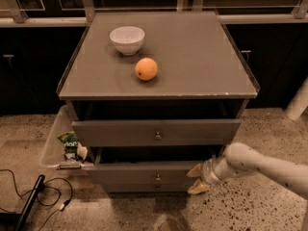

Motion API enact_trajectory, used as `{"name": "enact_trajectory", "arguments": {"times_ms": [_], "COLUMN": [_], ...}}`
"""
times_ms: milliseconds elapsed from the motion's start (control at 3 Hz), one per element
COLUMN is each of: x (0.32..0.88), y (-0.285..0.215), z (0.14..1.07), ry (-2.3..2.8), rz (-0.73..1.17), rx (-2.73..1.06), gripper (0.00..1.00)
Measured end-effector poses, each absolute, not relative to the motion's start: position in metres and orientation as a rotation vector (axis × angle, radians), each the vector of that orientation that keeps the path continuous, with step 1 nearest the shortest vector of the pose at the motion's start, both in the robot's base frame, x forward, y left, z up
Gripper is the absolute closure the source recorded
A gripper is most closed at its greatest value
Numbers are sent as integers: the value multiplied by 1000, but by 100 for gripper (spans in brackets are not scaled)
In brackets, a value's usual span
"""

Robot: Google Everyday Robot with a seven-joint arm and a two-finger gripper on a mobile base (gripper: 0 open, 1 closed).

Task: Close middle drawer

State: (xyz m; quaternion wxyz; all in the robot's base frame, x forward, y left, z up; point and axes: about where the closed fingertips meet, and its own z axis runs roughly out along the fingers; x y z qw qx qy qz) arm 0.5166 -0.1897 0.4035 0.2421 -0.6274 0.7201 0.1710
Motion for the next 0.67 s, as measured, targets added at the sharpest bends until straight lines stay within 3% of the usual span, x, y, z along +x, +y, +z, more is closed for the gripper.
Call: {"name": "enact_trajectory", "arguments": {"times_ms": [333,667], "x": [529,529], "y": [-187,-187], "z": [405,405], "ry": [1955,1955], "rz": [471,471], "rx": [-1717,-1717], "gripper": [0,0]}}
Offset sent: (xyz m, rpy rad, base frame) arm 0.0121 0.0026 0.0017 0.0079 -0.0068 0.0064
